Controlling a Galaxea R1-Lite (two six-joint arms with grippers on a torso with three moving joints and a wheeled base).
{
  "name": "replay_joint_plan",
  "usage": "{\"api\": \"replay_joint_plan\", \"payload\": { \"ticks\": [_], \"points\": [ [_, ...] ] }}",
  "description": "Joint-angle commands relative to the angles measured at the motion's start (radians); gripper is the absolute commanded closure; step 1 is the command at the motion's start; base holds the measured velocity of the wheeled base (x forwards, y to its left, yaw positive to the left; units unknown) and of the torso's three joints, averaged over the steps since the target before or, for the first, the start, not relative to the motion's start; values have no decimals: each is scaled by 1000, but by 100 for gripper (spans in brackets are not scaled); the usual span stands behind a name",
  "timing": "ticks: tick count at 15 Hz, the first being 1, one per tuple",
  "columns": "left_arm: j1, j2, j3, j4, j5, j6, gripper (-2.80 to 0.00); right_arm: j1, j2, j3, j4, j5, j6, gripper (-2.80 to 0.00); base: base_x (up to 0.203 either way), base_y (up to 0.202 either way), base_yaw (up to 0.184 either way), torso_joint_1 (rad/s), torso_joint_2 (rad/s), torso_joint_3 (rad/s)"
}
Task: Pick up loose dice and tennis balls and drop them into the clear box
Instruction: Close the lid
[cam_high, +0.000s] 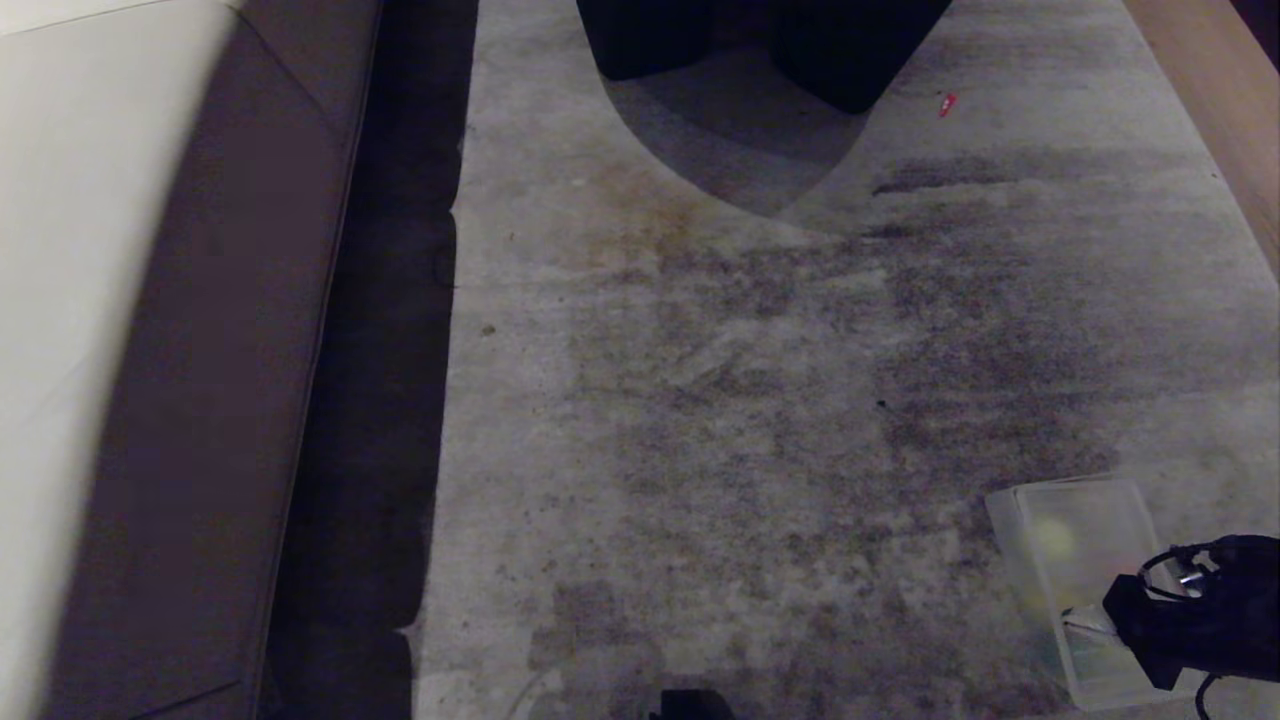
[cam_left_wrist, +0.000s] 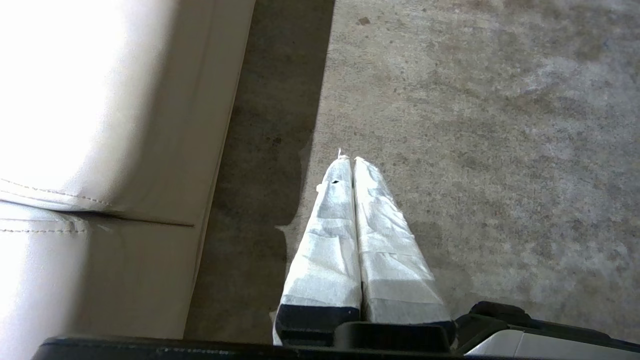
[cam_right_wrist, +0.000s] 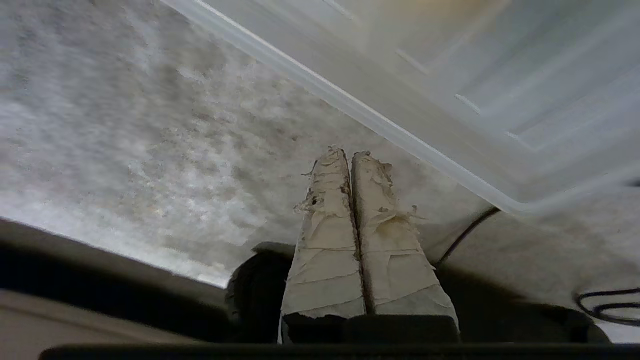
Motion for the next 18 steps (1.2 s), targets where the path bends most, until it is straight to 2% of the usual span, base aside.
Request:
{"api": "replay_joint_plan", "payload": {
  "ticks": [1,8,12,18],
  "points": [
    [0,1,2,0,0,-1,0,-2,1,-62,64,9,2,0,0,0,0,0,0,0],
    [0,1,2,-1,0,-1,0,-9,49,-223,345,36,-1,0,0,0,0,0,0,0],
    [0,1,2,-1,0,-1,0,-21,97,-272,359,37,-12,0,0,0,0,0,0,0],
    [0,1,2,-1,0,-1,0,-23,117,-305,353,-4,-42,0,0,0,0,0,0,0]
  ]
}}
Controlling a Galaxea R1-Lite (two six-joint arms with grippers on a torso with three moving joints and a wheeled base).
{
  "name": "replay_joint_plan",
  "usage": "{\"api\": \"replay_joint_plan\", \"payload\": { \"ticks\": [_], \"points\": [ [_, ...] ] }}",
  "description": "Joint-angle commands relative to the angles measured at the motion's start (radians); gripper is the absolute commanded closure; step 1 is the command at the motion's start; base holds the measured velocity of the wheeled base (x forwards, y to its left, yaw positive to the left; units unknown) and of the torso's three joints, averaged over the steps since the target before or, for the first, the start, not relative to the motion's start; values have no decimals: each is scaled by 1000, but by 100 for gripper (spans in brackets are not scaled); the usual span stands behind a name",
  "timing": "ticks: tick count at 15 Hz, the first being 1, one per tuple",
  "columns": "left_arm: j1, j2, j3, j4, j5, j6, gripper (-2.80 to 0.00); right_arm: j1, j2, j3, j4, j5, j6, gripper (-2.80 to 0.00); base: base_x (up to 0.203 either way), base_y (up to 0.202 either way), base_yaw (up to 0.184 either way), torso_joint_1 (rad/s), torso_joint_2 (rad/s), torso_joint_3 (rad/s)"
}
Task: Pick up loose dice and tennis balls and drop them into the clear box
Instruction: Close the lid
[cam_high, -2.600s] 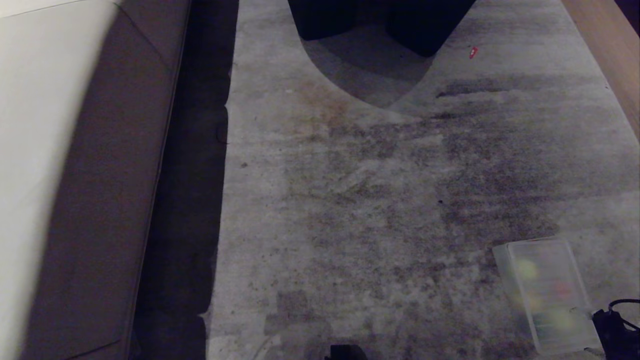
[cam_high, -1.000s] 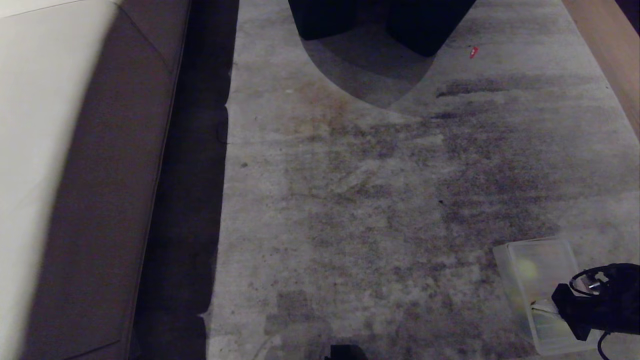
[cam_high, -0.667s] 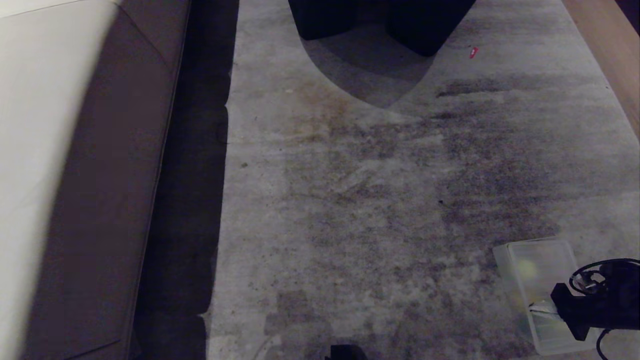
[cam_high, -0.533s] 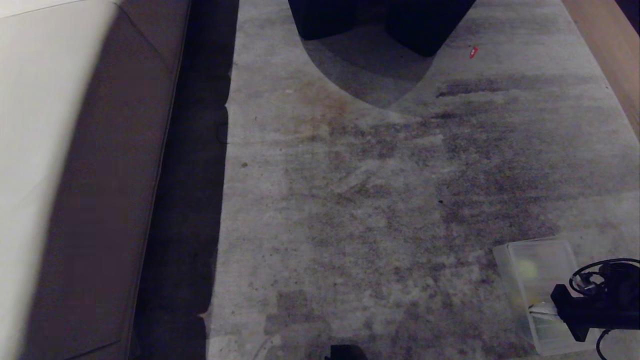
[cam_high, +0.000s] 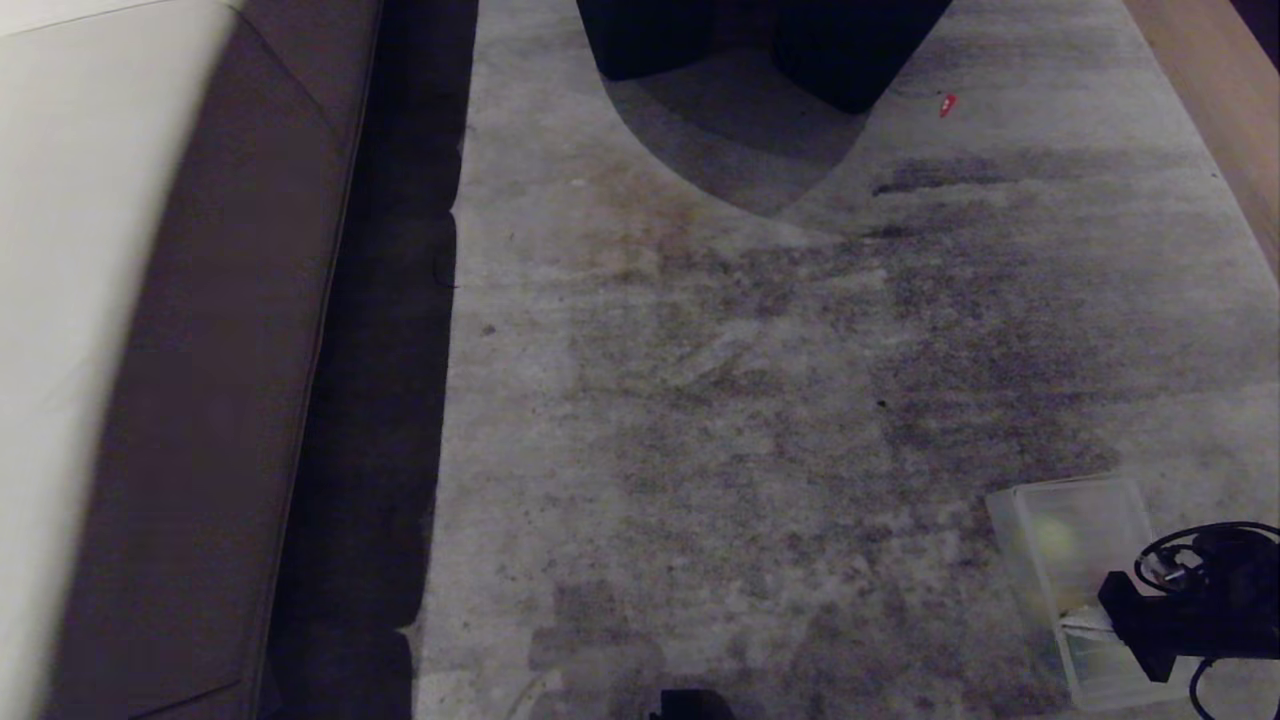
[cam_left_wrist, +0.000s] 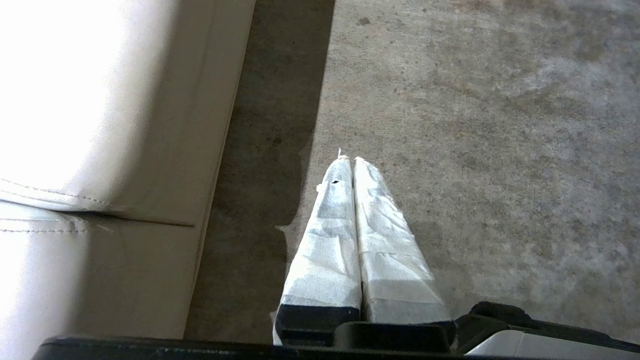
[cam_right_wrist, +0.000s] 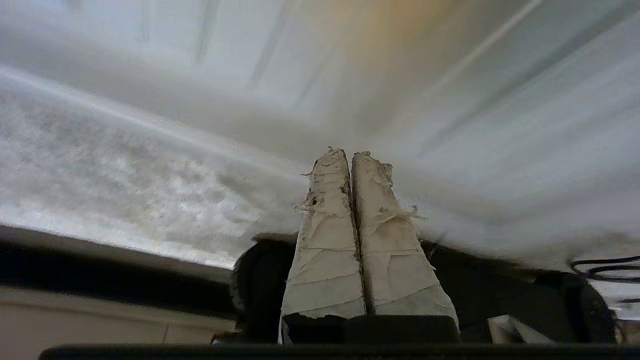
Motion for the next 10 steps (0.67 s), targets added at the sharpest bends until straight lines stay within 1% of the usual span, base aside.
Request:
{"api": "replay_joint_plan", "payload": {
  "ticks": [1,5,6,7,10],
  "points": [
    [0,0,2,0,1,-1,0,-6,4,-13,-3,-4,2,0,0,0,0,0,0,0],
    [0,1,2,0,1,-1,0,-7,-43,-5,4,-3,-13,0,0,0,0,0,0,0],
    [0,0,2,0,1,-1,0,-10,-53,-4,4,-4,-40,0,0,0,0,0,0,0],
    [0,1,2,0,1,-1,0,-18,-51,-6,3,-13,-61,0,0,0,0,0,0,0],
    [0,1,2,0,1,-1,0,-27,-27,-15,-6,-74,-66,0,0,0,0,0,0,0]
  ]
}}
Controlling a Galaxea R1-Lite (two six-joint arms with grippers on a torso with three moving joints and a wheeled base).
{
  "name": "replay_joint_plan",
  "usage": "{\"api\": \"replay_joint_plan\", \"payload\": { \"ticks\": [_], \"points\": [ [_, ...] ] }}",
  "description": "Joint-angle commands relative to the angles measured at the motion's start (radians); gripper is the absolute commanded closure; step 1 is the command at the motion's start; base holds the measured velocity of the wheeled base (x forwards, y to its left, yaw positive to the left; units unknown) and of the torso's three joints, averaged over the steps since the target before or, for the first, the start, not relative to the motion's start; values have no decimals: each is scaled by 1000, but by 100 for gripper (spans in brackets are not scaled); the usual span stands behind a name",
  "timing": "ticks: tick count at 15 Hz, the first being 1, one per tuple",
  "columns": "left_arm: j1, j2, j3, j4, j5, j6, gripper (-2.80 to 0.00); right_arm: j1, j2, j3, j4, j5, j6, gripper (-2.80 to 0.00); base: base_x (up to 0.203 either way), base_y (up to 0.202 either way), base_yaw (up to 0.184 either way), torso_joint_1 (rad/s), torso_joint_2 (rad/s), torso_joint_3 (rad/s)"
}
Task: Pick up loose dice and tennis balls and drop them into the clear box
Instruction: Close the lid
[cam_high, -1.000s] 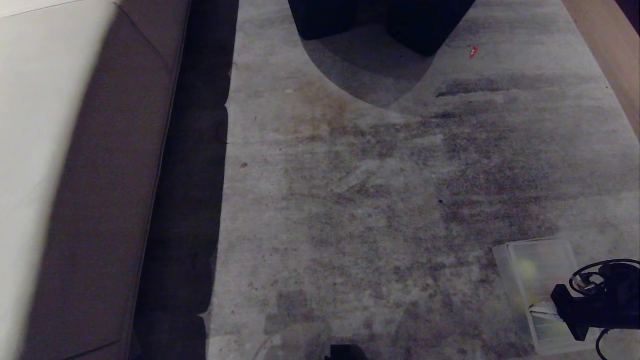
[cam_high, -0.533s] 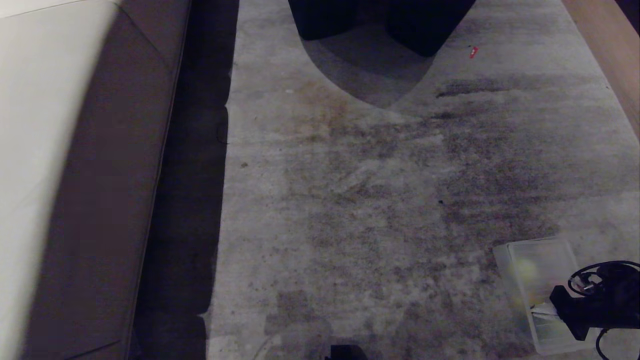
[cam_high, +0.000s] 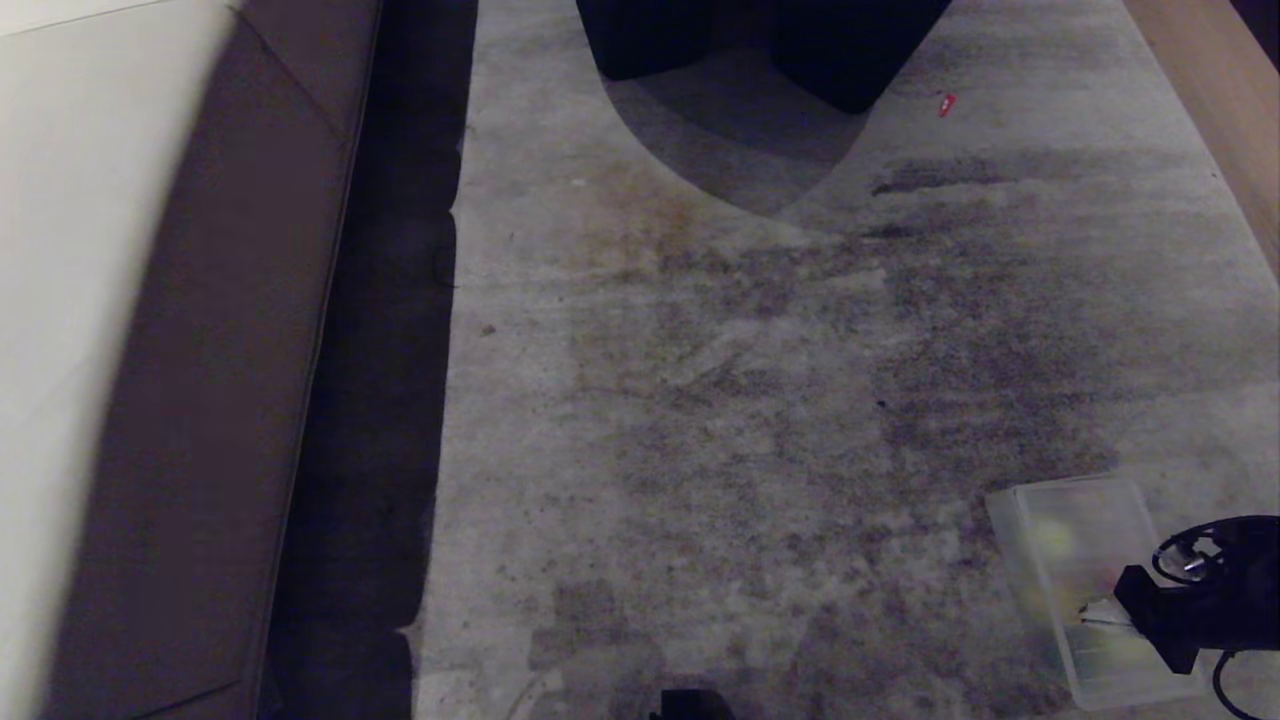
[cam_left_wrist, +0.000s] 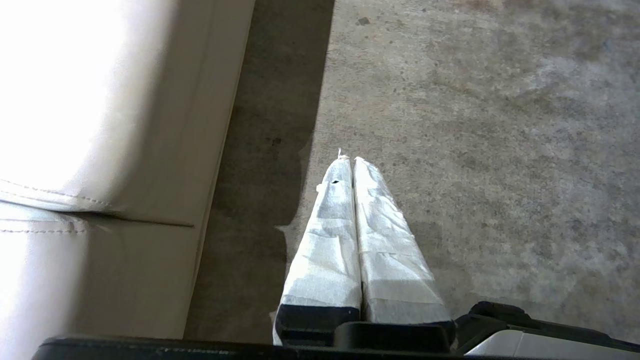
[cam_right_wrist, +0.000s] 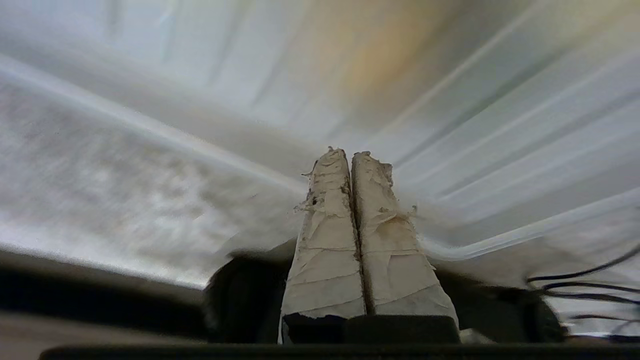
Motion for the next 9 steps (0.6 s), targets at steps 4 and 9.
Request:
{"api": "replay_joint_plan", "payload": {
  "ticks": [4,9],
  "points": [
    [0,1,2,-1,1,-1,0,-4,33,-52,-7,-67,-18,0,0,0,0,0,0,0],
    [0,1,2,0,1,-1,0,-4,66,-130,-9,-168,-80,0,0,0,0,0,0,0]
  ]
}}
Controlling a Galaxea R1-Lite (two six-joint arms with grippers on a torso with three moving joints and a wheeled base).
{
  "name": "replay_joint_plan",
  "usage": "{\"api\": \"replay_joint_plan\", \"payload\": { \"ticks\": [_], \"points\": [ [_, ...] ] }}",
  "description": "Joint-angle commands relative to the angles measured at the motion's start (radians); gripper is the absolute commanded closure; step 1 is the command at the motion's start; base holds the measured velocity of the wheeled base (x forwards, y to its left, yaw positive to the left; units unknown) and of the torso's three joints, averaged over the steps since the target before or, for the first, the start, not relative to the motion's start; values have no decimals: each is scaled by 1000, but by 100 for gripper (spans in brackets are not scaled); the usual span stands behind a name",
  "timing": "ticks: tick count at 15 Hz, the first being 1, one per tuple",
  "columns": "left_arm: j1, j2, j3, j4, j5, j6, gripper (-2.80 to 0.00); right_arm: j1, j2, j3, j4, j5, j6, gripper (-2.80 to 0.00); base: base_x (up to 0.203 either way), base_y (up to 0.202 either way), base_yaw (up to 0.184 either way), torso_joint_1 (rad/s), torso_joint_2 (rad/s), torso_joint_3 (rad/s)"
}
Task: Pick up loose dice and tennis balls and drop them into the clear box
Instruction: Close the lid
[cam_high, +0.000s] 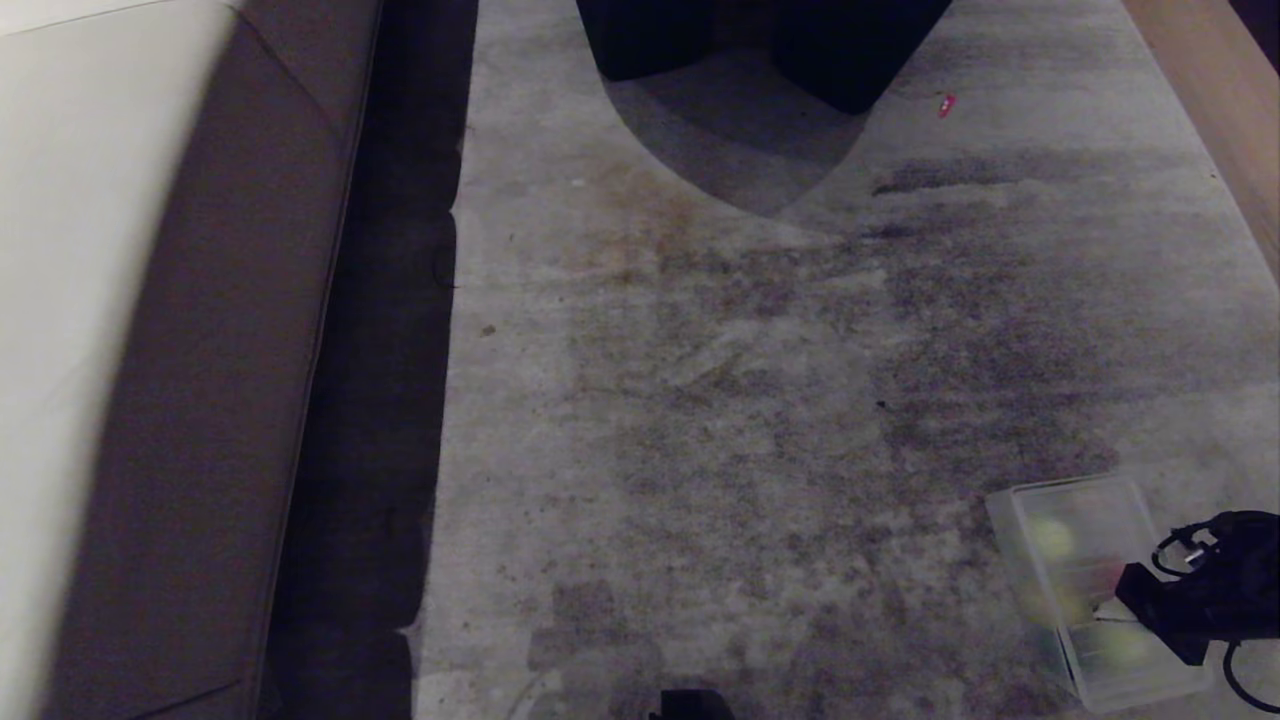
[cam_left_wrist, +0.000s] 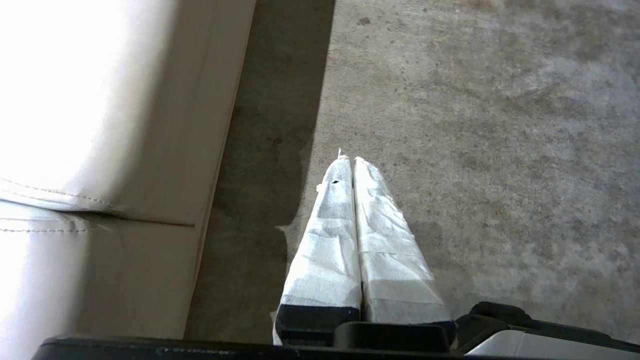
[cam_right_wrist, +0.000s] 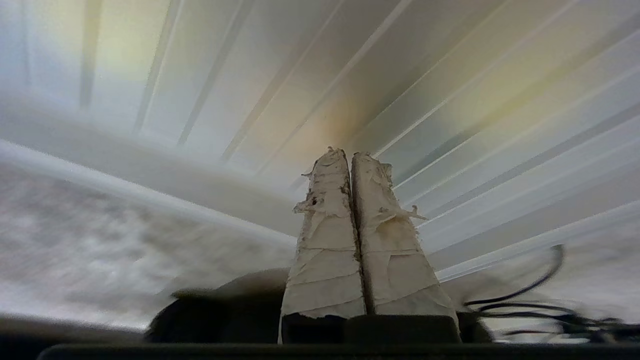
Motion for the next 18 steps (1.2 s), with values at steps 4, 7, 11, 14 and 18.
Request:
{"api": "replay_joint_plan", "payload": {
  "ticks": [4,7,11,14,18],
  "points": [
    [0,1,2,-1,1,-1,0,9,-4,-16,-8,-20,-20,0,0,0,0,0,0,0],
    [0,1,2,-1,1,-1,0,32,-9,14,-10,-20,-17,0,0,0,0,0,0,0],
    [0,1,2,-1,1,-1,0,47,17,17,-109,-25,39,0,0,0,0,0,0,0],
    [0,1,2,-1,1,-1,0,50,37,7,-195,-26,61,0,0,0,0,0,0,0],
    [0,1,0,0,1,-1,0,56,21,26,-220,-19,102,0,0,0,0,0,0,0]
  ]
}}
